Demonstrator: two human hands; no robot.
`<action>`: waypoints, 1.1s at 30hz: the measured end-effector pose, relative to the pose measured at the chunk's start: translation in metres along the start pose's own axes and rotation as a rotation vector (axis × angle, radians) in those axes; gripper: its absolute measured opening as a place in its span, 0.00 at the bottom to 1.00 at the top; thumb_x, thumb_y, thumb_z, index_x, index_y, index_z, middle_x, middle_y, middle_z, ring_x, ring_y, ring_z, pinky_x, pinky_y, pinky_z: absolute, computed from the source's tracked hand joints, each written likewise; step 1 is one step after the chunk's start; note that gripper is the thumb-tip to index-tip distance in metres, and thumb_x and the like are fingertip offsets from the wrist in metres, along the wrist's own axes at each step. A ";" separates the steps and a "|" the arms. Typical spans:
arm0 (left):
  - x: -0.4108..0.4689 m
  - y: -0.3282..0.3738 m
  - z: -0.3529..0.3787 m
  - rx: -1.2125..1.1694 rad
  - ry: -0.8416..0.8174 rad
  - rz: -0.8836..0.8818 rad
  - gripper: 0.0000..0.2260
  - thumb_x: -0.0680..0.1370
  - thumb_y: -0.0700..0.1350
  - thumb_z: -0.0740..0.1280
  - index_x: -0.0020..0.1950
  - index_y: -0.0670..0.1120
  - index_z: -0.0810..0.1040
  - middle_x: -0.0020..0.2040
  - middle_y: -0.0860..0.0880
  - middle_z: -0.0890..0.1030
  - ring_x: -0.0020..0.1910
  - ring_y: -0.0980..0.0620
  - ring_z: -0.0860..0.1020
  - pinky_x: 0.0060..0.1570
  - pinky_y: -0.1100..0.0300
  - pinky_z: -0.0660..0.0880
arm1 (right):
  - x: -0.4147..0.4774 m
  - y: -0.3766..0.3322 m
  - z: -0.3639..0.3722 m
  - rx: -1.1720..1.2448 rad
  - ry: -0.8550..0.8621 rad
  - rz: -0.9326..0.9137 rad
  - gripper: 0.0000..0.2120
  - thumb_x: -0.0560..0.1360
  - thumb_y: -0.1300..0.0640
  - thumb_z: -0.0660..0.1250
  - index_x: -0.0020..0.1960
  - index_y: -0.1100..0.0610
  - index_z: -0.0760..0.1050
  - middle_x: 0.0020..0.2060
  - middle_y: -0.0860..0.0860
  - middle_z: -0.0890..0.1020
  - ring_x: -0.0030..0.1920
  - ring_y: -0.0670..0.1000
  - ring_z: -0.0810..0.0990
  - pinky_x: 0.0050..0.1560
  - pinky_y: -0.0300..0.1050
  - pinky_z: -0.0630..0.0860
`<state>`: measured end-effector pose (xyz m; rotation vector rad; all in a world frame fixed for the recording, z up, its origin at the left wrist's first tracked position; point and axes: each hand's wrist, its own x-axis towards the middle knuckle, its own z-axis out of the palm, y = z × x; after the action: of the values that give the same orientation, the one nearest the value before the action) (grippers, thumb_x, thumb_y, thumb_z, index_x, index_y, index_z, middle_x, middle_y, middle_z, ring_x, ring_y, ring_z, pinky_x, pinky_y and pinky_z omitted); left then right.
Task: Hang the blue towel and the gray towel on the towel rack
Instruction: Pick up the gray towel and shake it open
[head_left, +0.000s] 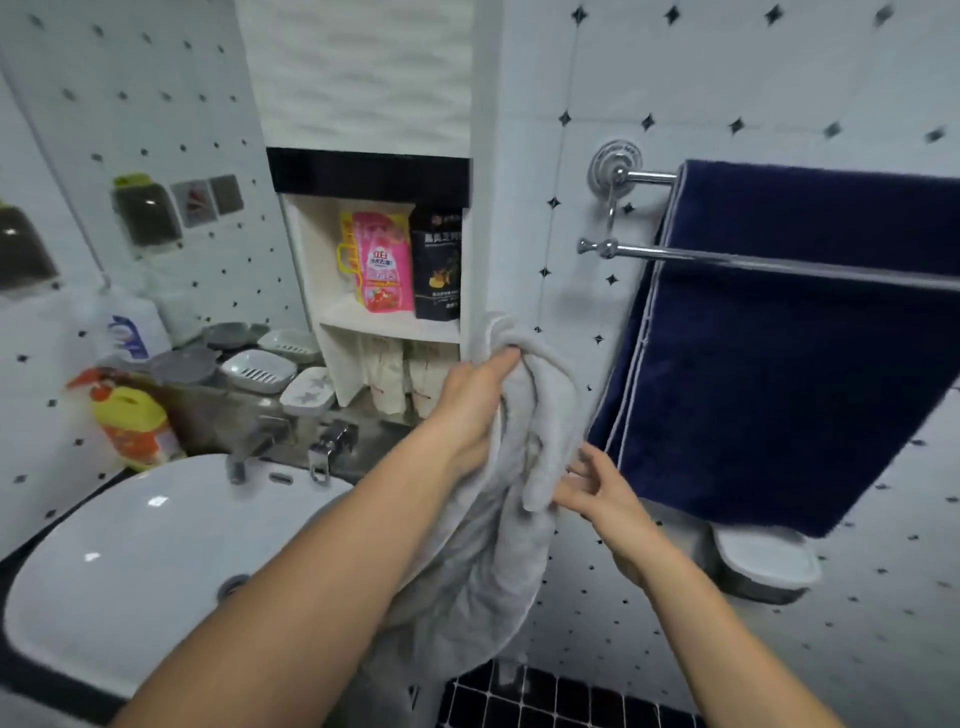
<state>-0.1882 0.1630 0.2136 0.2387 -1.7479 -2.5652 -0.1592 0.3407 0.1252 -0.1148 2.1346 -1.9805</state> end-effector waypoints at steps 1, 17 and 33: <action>-0.003 0.000 0.017 -0.003 -0.009 0.007 0.12 0.75 0.48 0.70 0.50 0.39 0.81 0.44 0.40 0.86 0.45 0.43 0.85 0.49 0.47 0.81 | -0.002 -0.005 -0.007 0.089 -0.057 -0.032 0.35 0.67 0.50 0.78 0.71 0.49 0.69 0.64 0.49 0.80 0.62 0.48 0.79 0.57 0.43 0.78; -0.017 0.048 0.161 0.484 -0.549 -0.007 0.28 0.66 0.63 0.75 0.55 0.42 0.85 0.52 0.40 0.85 0.52 0.44 0.84 0.51 0.54 0.80 | -0.028 -0.105 -0.189 -0.208 -0.117 -0.407 0.10 0.77 0.54 0.71 0.57 0.53 0.79 0.49 0.51 0.86 0.49 0.50 0.85 0.45 0.39 0.79; -0.037 0.071 0.250 0.185 -0.228 0.308 0.05 0.78 0.39 0.67 0.49 0.38 0.81 0.38 0.43 0.85 0.35 0.48 0.84 0.33 0.58 0.81 | -0.054 -0.115 -0.218 -0.622 0.063 -0.342 0.14 0.68 0.42 0.70 0.49 0.48 0.81 0.47 0.44 0.86 0.46 0.44 0.84 0.49 0.46 0.81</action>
<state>-0.1914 0.3712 0.3730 -0.3094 -1.9196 -2.2885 -0.1654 0.5548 0.2592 -0.5559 2.8545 -1.3924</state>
